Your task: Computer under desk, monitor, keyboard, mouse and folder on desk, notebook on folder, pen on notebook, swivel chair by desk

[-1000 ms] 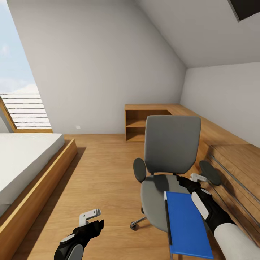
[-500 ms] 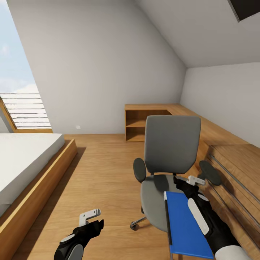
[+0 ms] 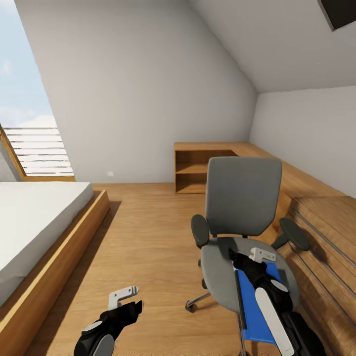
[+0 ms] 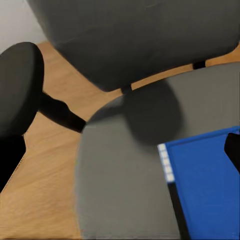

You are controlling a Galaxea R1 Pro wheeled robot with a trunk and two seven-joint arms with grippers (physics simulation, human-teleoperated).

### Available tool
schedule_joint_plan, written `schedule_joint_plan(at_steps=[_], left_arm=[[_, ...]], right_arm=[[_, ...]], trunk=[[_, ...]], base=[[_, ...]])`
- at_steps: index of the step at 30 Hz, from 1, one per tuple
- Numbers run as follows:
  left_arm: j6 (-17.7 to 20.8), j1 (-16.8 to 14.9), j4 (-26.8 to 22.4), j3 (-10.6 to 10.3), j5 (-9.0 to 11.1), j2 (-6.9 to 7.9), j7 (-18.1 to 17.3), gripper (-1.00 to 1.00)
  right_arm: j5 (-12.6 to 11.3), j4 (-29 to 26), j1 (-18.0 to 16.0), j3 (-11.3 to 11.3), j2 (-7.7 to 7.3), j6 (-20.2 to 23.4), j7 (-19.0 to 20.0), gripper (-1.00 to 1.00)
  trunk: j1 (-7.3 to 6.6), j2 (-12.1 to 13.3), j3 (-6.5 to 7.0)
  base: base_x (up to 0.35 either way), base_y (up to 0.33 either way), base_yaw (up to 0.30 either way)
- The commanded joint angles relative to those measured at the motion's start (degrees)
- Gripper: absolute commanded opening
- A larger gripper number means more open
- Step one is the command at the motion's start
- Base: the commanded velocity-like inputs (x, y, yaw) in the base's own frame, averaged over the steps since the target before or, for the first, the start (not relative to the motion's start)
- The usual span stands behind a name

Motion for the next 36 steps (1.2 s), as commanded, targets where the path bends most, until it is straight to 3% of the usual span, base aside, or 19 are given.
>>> schedule_joint_plan(at_steps=[1, 7, 36], left_arm=[[0.1, 0.0, -0.1, -0.1, 0.6, 0.01, 0.6, 1.00], [0.1, 0.0, -0.1, -0.1, 0.6, 0.01, 0.5, 1.00], [0.1, 0.0, 0.4, -0.2, 0.7, 0.01, 0.5, 1.00]], right_arm=[[-0.6, -0.3, 0.0, 0.2, 0.07, 0.2, -0.6, 1.00], [-0.6, -0.7, 0.2, 0.2, 1.70, 0.2, -0.5, 1.00], [-0.4, -0.4, 0.3, 0.1, 1.97, 0.1, -0.6, 1.00]], trunk=[[-0.02, 0.0, -0.06], [-0.02, 0.0, -0.06], [-0.02, 0.0, -0.01]], base=[[-0.099, 0.304, 0.000], [-0.095, 0.312, 0.000], [-0.008, 0.325, -0.026]])
